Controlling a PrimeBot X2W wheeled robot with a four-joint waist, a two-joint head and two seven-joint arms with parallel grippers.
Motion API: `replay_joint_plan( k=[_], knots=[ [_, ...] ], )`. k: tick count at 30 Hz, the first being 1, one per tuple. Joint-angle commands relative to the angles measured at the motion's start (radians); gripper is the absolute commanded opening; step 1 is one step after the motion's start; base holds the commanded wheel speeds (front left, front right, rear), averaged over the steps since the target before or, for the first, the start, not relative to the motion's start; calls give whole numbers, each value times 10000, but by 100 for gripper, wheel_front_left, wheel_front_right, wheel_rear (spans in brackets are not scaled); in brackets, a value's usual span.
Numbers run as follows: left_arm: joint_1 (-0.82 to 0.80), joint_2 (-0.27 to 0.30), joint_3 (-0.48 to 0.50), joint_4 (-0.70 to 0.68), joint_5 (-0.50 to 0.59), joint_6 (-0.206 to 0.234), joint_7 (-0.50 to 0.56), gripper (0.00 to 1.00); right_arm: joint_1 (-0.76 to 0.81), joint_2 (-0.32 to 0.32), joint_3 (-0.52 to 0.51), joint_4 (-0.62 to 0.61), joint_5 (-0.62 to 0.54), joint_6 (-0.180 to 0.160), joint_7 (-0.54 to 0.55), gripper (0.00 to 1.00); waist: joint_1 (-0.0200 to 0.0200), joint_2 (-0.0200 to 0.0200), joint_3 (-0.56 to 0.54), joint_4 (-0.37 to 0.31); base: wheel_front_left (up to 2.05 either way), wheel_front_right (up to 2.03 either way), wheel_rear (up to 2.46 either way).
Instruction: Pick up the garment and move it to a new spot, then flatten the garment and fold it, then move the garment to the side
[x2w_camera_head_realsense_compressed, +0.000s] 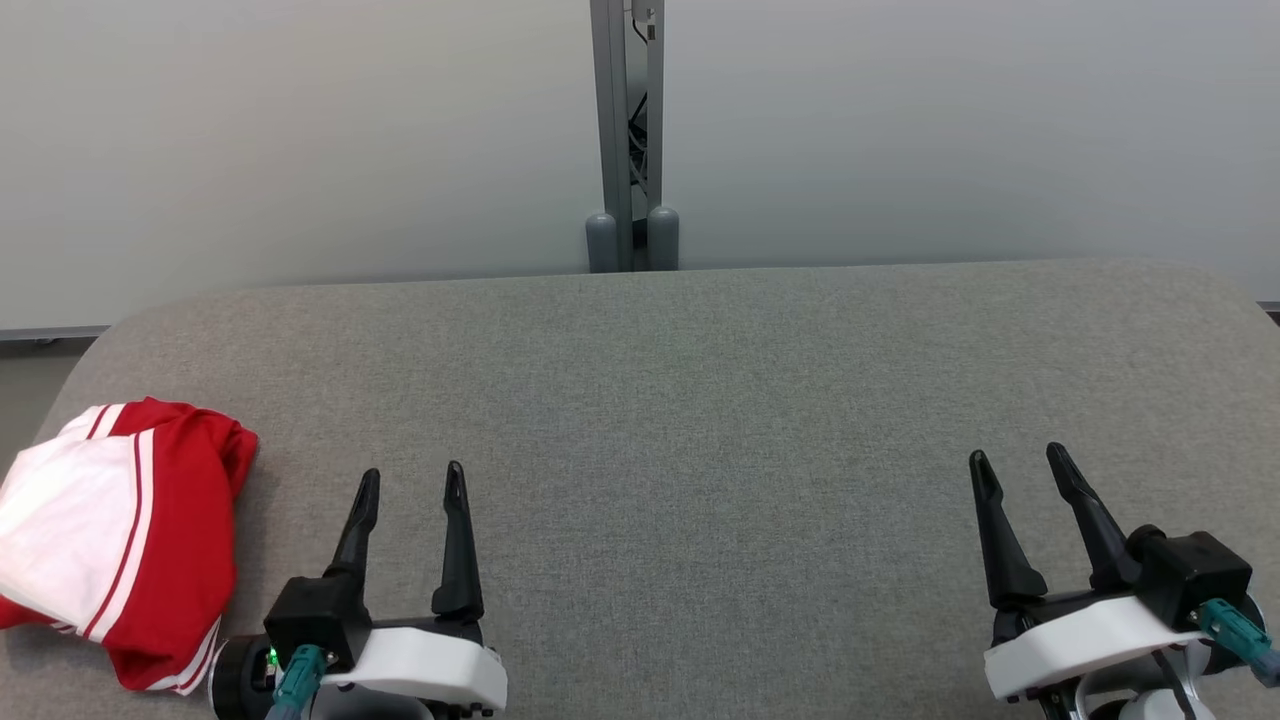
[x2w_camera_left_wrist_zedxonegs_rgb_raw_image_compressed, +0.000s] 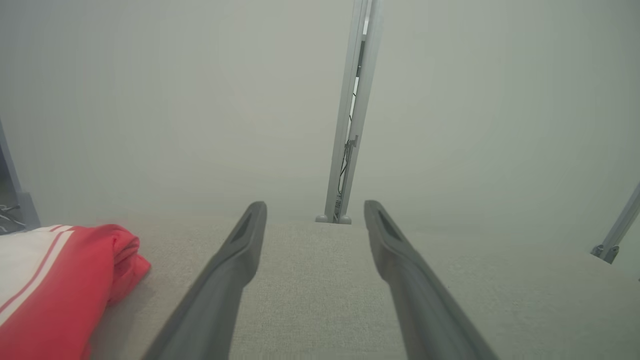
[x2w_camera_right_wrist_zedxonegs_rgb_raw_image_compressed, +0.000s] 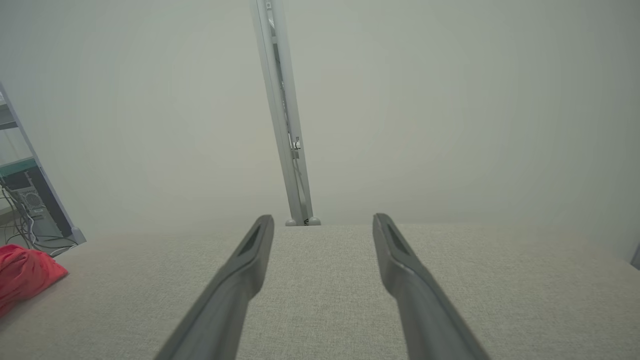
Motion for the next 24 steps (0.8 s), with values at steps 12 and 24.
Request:
replay_joint_plan(
  k=[12, 24],
  knots=[
    [58, 55, -202, 865, 596, -351, -213, 100, -200, -90, 198, 623, -772, 0, -442, 100, 0, -1, -62, -52, 0, 0, 0],
    [154, 61, -248, 768, 1412, -124, -362, 100, -237, -107, 392, 679, -1545, 0, -734, 100, 0, -1, -100, -109, 0, 0, 0]
  ],
)
